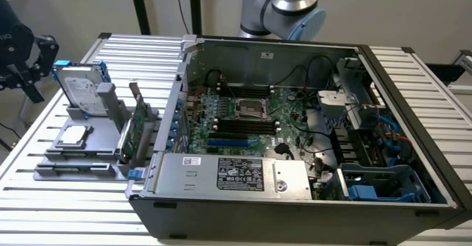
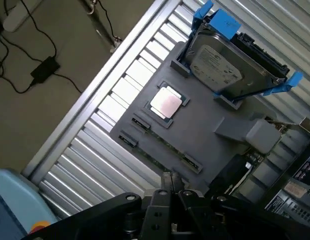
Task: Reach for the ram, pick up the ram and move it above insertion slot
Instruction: 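Pick up the ram and move it above insertion slot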
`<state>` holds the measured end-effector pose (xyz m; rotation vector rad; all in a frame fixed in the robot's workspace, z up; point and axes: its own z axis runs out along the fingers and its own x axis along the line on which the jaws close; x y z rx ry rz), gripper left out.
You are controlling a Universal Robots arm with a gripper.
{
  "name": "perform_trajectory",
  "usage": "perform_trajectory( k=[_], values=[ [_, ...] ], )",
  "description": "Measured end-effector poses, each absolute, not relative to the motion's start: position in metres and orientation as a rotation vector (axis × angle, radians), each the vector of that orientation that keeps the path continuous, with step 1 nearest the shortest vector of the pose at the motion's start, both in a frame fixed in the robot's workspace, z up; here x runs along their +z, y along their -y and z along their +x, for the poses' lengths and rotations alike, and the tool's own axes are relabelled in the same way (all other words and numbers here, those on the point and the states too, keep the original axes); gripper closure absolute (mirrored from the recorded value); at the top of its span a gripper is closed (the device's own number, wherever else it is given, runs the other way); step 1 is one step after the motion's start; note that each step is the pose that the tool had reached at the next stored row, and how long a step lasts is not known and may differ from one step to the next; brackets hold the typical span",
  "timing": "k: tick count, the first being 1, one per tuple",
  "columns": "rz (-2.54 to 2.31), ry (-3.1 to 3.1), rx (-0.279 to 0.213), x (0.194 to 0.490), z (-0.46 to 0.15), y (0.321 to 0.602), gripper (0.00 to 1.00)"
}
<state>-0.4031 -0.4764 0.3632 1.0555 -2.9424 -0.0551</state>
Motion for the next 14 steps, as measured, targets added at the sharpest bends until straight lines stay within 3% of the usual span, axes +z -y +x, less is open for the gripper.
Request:
perform_trajectory(
  k=[14],
  values=[
    [1.420,2.780,-0.052,0.3624,-0.4031,0.4764,0.89]
  ],
)
